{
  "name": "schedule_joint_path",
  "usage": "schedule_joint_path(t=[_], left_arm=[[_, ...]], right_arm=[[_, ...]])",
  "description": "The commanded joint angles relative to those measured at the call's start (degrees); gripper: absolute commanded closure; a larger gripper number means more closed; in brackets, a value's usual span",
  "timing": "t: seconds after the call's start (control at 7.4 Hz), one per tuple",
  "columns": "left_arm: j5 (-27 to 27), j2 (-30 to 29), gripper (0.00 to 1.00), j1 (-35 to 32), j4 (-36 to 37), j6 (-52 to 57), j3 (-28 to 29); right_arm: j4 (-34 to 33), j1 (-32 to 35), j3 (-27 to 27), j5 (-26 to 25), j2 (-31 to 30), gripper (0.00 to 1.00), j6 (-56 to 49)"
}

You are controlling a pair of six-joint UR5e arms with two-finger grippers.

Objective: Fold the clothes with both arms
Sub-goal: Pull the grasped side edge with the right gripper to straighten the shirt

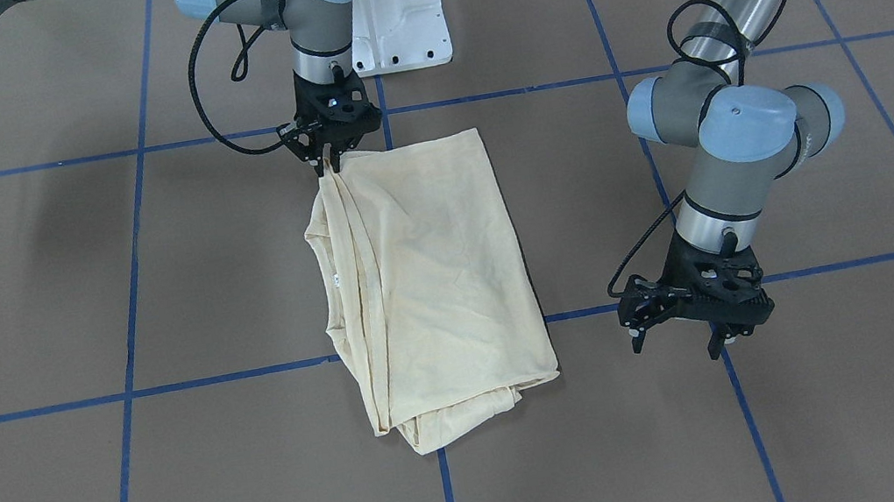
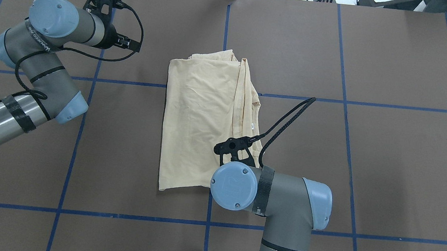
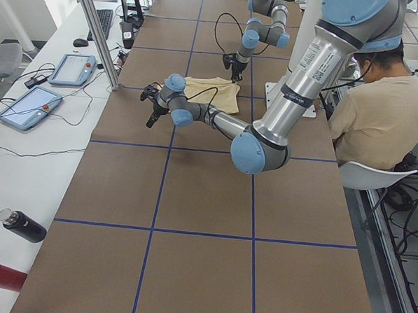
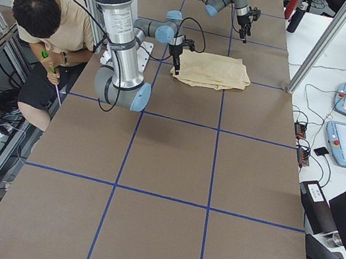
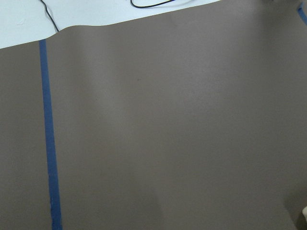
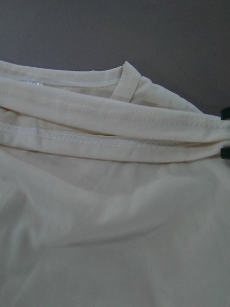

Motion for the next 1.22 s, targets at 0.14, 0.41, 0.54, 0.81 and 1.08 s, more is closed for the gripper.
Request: schedule_joint_path(t=[0.14,0.41,0.54,0.81,1.08], left_arm=[[0.0,0.0,0.00,0.0,0.0,0.0,-0.1],[0.0,0.0,0.00,0.0,0.0,-0.1,-0.1],[0.0,0.0,0.00,0.0,0.0,-0.1,-0.1],[0.0,0.0,0.00,0.0,0.0,-0.1,-0.1],[-0.1,0.0,0.00,0.0,0.0,0.0,0.0]], right_arm=[[-0.1,0.4,0.6,0.1,-0.2,1.00,0.3],[0.2,0.8,5.5,-0.2,-5.9,1.00,1.1],[0.4,0.9,8.9,-0.4,-9.5,1.00,1.5],[0.7,-0.9,9.7,-1.8,-12.8,1.00,13.0],[3.1,-2.9,9.6,-3.9,-11.9,0.00,16.7]])
